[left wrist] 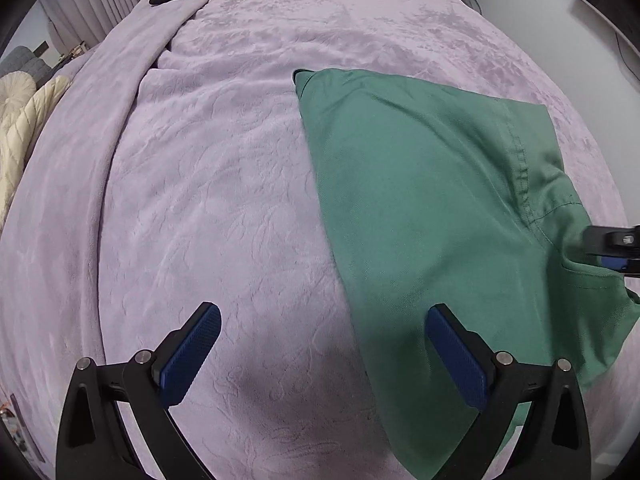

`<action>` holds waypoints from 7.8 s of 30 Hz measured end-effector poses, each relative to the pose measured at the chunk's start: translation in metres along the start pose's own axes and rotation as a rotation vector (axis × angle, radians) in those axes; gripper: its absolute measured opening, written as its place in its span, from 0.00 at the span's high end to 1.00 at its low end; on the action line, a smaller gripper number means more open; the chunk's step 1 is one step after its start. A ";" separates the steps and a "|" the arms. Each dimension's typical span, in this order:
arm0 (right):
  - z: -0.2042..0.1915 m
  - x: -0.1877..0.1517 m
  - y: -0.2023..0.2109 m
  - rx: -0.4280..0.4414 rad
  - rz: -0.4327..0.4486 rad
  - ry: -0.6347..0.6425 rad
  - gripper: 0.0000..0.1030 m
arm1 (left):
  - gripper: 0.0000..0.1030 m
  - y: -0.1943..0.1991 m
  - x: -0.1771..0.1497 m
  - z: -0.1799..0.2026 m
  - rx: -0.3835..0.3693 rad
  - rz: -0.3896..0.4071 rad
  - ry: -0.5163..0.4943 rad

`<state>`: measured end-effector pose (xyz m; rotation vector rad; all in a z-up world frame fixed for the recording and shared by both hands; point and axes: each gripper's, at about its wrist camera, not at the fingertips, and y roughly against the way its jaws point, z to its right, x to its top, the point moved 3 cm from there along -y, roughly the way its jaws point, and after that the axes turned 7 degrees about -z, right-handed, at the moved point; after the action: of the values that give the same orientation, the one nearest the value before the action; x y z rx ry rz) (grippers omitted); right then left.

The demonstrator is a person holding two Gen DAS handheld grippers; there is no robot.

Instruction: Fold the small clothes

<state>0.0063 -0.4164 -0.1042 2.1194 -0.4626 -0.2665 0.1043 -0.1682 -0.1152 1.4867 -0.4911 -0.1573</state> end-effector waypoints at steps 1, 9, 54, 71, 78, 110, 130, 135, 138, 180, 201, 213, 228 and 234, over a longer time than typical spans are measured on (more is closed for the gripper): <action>0.008 0.003 -0.013 0.026 -0.039 -0.025 0.96 | 0.00 0.003 0.001 -0.001 -0.003 0.007 0.004; 0.037 -0.001 0.009 -0.236 -0.009 0.097 0.96 | 0.00 -0.008 0.005 -0.018 0.026 -0.010 0.030; 0.067 -0.017 0.054 -0.075 0.020 0.024 0.31 | 0.00 0.012 0.007 -0.002 -0.124 -0.024 0.041; 0.088 0.031 -0.007 0.109 -0.146 0.056 0.20 | 0.00 -0.067 0.037 0.030 -0.422 -0.217 0.050; 0.066 0.046 -0.039 0.219 -0.194 0.119 0.16 | 0.00 -0.084 0.044 0.059 -0.423 -0.257 0.036; -0.118 -0.111 -0.084 0.453 -0.219 0.031 0.72 | 0.54 0.075 -0.130 -0.076 -0.414 -0.142 0.144; -0.139 -0.114 -0.121 0.019 -0.155 0.000 0.51 | 0.51 0.047 -0.190 -0.155 -0.224 -0.142 0.188; -0.133 -0.115 -0.090 -0.052 -0.065 0.018 0.51 | 0.51 0.058 -0.185 -0.166 -0.149 -0.106 0.197; -0.137 -0.125 -0.066 -0.047 -0.020 0.069 0.68 | 0.51 0.067 -0.175 -0.169 -0.138 -0.055 0.224; -0.137 -0.227 -0.073 -0.260 -0.138 0.393 0.93 | 0.20 0.059 -0.241 -0.123 -0.083 -0.175 0.186; -0.091 -0.236 -0.134 -0.333 -0.271 0.321 0.94 | 0.00 0.010 -0.278 -0.112 -0.231 -0.295 0.254; -0.139 -0.174 -0.074 -0.211 -0.116 0.318 0.15 | 0.00 0.044 -0.273 -0.120 -0.078 -0.154 0.258; -0.099 -0.047 -0.147 -0.239 -0.118 0.114 0.85 | 0.00 0.054 -0.243 -0.147 -0.028 -0.156 0.360; -0.100 -0.057 -0.103 -0.238 -0.097 0.117 0.77 | 0.00 0.057 -0.231 -0.140 0.008 -0.164 0.339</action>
<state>0.0135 -0.2643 -0.1340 1.9146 -0.2467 -0.2389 -0.0563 0.0567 -0.1112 1.5241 -0.0968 -0.0303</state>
